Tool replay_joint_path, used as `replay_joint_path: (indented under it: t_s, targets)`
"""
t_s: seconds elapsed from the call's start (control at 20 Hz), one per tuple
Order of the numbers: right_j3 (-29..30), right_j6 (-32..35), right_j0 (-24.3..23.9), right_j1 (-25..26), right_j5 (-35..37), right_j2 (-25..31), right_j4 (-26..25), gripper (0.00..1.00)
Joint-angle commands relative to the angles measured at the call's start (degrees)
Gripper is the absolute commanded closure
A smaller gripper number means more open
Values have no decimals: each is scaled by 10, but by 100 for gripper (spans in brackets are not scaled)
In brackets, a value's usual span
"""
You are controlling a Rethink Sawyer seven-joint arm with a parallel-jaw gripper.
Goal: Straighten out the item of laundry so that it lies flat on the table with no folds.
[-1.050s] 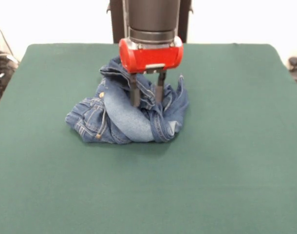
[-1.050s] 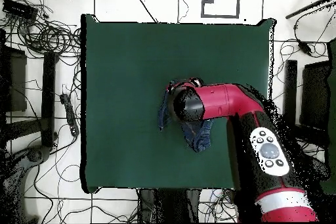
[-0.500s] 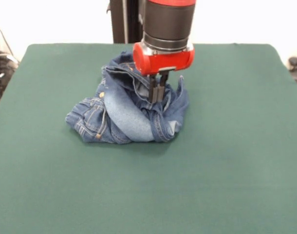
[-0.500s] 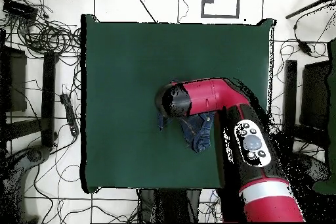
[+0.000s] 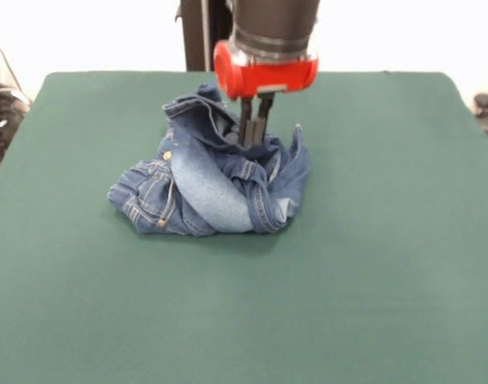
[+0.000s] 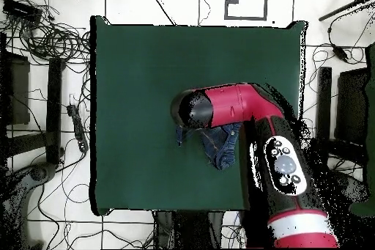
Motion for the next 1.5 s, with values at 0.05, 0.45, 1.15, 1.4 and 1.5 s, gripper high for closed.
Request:
replay_joint_path:
  t_s: [0.05,0.45,1.15,1.4,1.5]
  targets:
    - [86,21,34,-99,126,-7,46,100]
    - [135,115,49,-119,71,-25,100,100]
    - [136,71,34,-67,-89,-21,95,100]
    - [135,60,33,-65,-93,-24,92,0]
    - [128,64,31,-63,-71,-27,105,0]
